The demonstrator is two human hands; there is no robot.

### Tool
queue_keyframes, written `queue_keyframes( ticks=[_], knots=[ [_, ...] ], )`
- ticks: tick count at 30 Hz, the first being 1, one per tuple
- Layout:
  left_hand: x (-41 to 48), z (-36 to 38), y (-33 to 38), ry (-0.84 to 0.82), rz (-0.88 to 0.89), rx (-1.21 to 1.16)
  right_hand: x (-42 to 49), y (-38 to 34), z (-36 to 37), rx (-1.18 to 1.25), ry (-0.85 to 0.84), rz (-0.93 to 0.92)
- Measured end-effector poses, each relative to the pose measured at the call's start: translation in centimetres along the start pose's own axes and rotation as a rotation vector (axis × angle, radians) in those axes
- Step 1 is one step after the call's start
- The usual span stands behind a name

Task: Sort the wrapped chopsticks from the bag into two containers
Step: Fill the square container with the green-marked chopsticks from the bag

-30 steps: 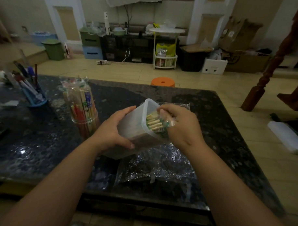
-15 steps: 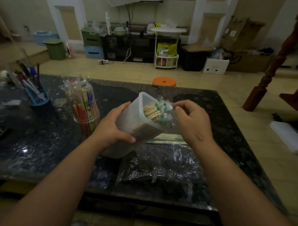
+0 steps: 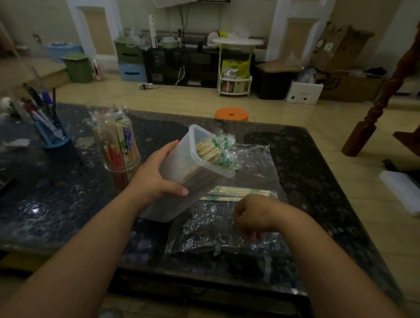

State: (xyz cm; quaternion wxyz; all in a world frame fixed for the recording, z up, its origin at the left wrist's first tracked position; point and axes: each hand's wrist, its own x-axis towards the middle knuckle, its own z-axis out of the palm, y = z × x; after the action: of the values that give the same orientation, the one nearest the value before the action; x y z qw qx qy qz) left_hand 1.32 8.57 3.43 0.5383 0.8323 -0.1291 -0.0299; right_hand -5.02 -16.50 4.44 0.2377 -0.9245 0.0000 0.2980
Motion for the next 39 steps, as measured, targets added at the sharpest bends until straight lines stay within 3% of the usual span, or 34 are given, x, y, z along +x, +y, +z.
queue_keyframes(
  ticks=[11,14,20,25,30,33,39],
  knots=[
    [0.0,-0.1,-0.1,0.0,0.007,0.007,2.6,0.9,2.7,-0.168,-0.244,0.121],
    [0.0,-0.1,-0.1,-0.003,0.005,0.001,2.6,0.5,3.0,-0.385,-0.123,0.065],
    [0.0,-0.1,-0.2,-0.008,0.008,0.01,3.1,0.8,3.5,-0.324,-0.008,0.031],
    [0.1,-0.1,-0.2,-0.01,0.012,0.008,5.1,2.2,6.0,-0.295,0.19,-0.004],
    [0.3,0.0,-0.3,-0.011,0.02,0.028,5.4,3.0,7.9,-0.205,0.345,0.138],
    [0.3,0.0,-0.3,-0.015,0.019,0.032,6.0,3.7,7.8,-0.219,0.46,0.098],
    [0.5,-0.2,-0.5,-0.017,0.018,0.022,7.6,4.2,6.5,-0.188,0.462,0.011]
  ],
)
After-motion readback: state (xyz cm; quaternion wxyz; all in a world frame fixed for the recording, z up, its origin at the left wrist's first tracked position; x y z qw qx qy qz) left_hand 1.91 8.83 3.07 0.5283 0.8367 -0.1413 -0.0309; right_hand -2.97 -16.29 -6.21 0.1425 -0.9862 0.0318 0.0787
